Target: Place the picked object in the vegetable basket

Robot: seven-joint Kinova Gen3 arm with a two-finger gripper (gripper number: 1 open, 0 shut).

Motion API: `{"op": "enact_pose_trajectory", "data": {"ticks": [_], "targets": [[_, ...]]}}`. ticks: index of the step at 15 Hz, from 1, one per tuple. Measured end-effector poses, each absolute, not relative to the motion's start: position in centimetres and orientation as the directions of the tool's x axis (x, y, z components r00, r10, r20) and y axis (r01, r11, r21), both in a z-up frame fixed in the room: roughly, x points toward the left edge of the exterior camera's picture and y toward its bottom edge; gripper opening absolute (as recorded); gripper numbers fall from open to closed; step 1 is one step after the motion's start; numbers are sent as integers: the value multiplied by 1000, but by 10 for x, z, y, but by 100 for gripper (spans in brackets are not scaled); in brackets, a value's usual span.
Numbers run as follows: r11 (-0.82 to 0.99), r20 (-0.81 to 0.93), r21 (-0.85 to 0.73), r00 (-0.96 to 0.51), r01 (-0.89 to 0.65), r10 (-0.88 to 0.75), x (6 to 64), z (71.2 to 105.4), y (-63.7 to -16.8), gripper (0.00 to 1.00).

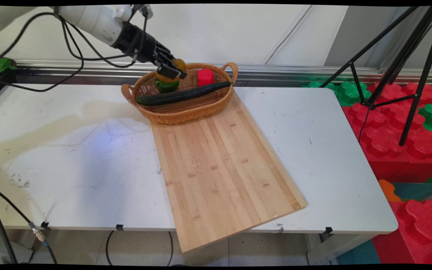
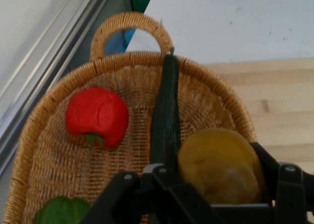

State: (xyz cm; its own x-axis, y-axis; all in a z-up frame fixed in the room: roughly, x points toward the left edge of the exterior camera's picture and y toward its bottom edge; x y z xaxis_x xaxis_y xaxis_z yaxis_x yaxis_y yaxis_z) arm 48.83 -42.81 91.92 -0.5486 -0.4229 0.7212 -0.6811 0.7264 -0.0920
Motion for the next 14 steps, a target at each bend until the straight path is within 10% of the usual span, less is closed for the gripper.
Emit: {"op": "enact_pose_trajectory", "data": {"ticks": [14], "targets": [[671, 656, -74, -543, -738, -525, 501, 866, -471, 0]]}}
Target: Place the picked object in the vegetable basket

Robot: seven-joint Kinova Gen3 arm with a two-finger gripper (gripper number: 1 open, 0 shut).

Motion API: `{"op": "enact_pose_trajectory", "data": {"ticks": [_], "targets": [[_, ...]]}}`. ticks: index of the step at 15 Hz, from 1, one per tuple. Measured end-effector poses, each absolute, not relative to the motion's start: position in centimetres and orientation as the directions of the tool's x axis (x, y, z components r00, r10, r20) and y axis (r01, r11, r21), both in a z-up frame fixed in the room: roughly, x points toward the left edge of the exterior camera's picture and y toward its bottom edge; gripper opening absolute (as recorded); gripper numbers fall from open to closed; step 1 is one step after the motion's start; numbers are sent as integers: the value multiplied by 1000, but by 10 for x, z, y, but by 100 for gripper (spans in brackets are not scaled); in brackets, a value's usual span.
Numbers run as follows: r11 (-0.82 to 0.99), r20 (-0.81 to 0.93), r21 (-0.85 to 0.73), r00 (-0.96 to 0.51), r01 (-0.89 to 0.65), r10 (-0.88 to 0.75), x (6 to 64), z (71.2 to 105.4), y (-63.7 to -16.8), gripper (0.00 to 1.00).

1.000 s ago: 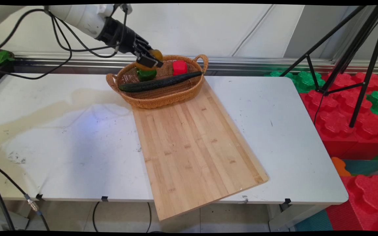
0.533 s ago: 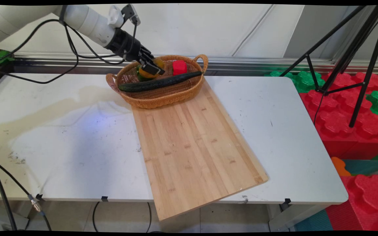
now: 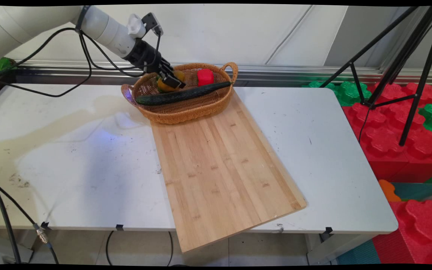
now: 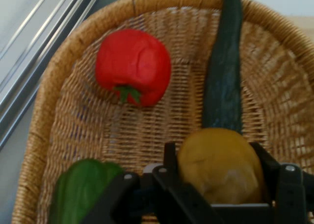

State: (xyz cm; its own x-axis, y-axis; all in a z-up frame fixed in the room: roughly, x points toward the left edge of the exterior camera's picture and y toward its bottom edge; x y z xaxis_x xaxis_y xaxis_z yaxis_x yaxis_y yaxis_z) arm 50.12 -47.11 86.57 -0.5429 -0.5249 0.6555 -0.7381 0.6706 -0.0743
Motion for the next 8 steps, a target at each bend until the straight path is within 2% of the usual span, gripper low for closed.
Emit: {"op": "enact_pose_trajectory", "data": {"ticks": [4, 5, 8], "targets": [[671, 651, -97, -556, -735, -516, 505, 858, -484, 0], [672, 653, -103, -560, -733, -510, 505, 858, -486, 100], [679, 661, -123, -570, -724, -488, 505, 858, -492, 100]]}}
